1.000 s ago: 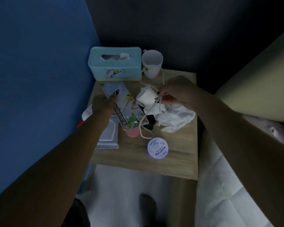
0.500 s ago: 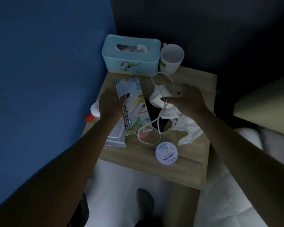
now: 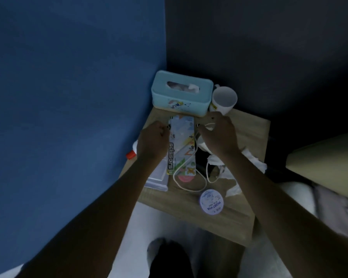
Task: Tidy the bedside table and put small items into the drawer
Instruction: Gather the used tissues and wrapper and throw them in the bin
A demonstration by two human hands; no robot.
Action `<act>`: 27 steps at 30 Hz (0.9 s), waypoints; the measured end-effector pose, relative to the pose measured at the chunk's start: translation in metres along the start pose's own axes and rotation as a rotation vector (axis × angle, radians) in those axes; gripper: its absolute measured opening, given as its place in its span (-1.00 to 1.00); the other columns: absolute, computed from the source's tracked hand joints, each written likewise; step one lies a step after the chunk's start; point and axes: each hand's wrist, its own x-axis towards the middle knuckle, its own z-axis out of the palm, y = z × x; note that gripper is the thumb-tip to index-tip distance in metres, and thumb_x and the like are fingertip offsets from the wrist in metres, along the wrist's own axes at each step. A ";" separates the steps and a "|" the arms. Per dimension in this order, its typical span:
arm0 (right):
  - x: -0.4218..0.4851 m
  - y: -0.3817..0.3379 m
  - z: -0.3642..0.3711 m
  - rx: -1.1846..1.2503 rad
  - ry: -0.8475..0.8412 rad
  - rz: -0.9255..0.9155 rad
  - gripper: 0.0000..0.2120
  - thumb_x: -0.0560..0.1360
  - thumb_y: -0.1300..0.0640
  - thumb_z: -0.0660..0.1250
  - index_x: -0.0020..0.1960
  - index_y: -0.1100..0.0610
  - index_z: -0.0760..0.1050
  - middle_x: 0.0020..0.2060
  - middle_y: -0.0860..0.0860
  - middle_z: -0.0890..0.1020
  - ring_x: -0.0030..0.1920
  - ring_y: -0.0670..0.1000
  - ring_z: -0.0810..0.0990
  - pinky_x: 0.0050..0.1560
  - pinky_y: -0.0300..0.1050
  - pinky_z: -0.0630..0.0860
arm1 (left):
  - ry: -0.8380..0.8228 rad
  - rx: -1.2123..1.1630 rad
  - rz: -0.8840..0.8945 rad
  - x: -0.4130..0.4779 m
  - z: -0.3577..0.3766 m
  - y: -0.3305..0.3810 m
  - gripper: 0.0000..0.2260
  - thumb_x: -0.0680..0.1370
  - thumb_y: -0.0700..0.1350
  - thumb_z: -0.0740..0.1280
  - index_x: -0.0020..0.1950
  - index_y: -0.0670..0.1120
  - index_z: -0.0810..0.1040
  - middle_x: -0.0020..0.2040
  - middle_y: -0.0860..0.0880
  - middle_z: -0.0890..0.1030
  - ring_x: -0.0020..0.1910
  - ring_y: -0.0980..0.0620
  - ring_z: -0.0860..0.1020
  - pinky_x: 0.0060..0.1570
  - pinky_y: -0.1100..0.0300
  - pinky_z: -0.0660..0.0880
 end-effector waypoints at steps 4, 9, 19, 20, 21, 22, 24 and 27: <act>-0.002 -0.021 0.002 -0.020 -0.052 -0.011 -0.58 0.48 0.05 0.32 0.30 0.16 0.41 0.14 0.22 0.53 0.12 0.20 0.53 -0.03 -0.05 0.43 | 0.046 -0.019 -0.046 -0.008 -0.028 0.019 -0.78 0.58 -0.10 0.22 0.03 -0.21 0.59 0.05 -0.21 0.65 0.06 -0.20 0.58 -0.07 0.10 0.45; -0.012 -0.030 -0.003 0.005 -0.053 -0.037 -0.63 0.49 0.09 0.32 0.26 0.18 0.43 0.19 0.16 0.55 0.18 0.14 0.53 -0.04 -0.17 0.39 | 0.063 -0.053 -0.101 -0.039 -0.034 0.018 -0.75 0.59 -0.10 0.21 0.05 -0.25 0.58 0.09 -0.24 0.63 0.09 -0.22 0.56 -0.02 0.10 0.45; -0.032 0.001 -0.011 -0.075 -0.151 -0.265 -0.68 0.49 0.09 0.32 0.20 0.19 0.47 0.12 0.17 0.60 0.12 0.18 0.56 0.01 -0.08 0.46 | 0.292 -0.016 -0.101 -0.097 -0.020 0.016 -0.80 0.55 -0.13 0.24 0.04 -0.20 0.59 0.08 -0.27 0.61 0.09 -0.26 0.56 0.02 0.02 0.49; -0.034 0.008 -0.013 -0.064 -0.155 -0.305 -0.69 0.47 0.10 0.33 0.18 0.19 0.49 0.11 0.16 0.61 0.13 0.18 0.56 0.02 -0.08 0.46 | 0.321 -0.018 -0.100 -0.108 -0.014 0.018 -0.81 0.55 -0.12 0.24 0.03 -0.18 0.59 0.07 -0.26 0.61 0.07 -0.25 0.57 0.01 0.02 0.50; -0.034 0.015 -0.014 -0.051 -0.161 -0.337 -0.71 0.46 0.12 0.33 0.15 0.19 0.51 0.09 0.16 0.62 0.12 0.18 0.56 0.02 -0.07 0.46 | 0.348 -0.023 -0.102 -0.119 -0.007 0.021 -0.81 0.54 -0.12 0.24 0.03 -0.17 0.59 0.08 -0.25 0.61 0.07 -0.24 0.57 0.01 0.02 0.51; -0.037 0.020 -0.017 -0.030 -0.169 -0.357 -0.74 0.45 0.14 0.34 0.11 0.20 0.52 0.07 0.16 0.63 0.10 0.19 0.57 0.00 -0.08 0.46 | 0.375 -0.024 -0.108 -0.130 0.000 0.023 -0.80 0.55 -0.12 0.24 0.04 -0.17 0.59 0.09 -0.24 0.61 0.08 -0.23 0.57 0.03 0.03 0.50; -0.051 0.032 -0.028 0.025 -0.194 -0.380 -0.73 0.44 0.14 0.33 0.11 0.20 0.52 0.05 0.12 0.62 0.11 0.17 0.57 -0.06 -0.14 0.40 | 0.424 -0.004 -0.140 -0.163 0.015 0.028 -0.79 0.56 -0.13 0.22 0.07 -0.17 0.59 0.11 -0.23 0.61 0.12 -0.22 0.56 0.05 0.06 0.47; -0.081 0.053 -0.052 0.062 -0.262 -0.355 -0.70 0.48 0.14 0.30 0.18 0.20 0.52 0.12 0.12 0.61 0.14 0.16 0.56 -0.05 -0.18 0.36 | 0.397 0.056 -0.168 -0.217 0.037 0.037 -0.77 0.57 -0.11 0.21 0.07 -0.18 0.60 0.10 -0.20 0.61 0.14 -0.18 0.55 0.05 0.09 0.46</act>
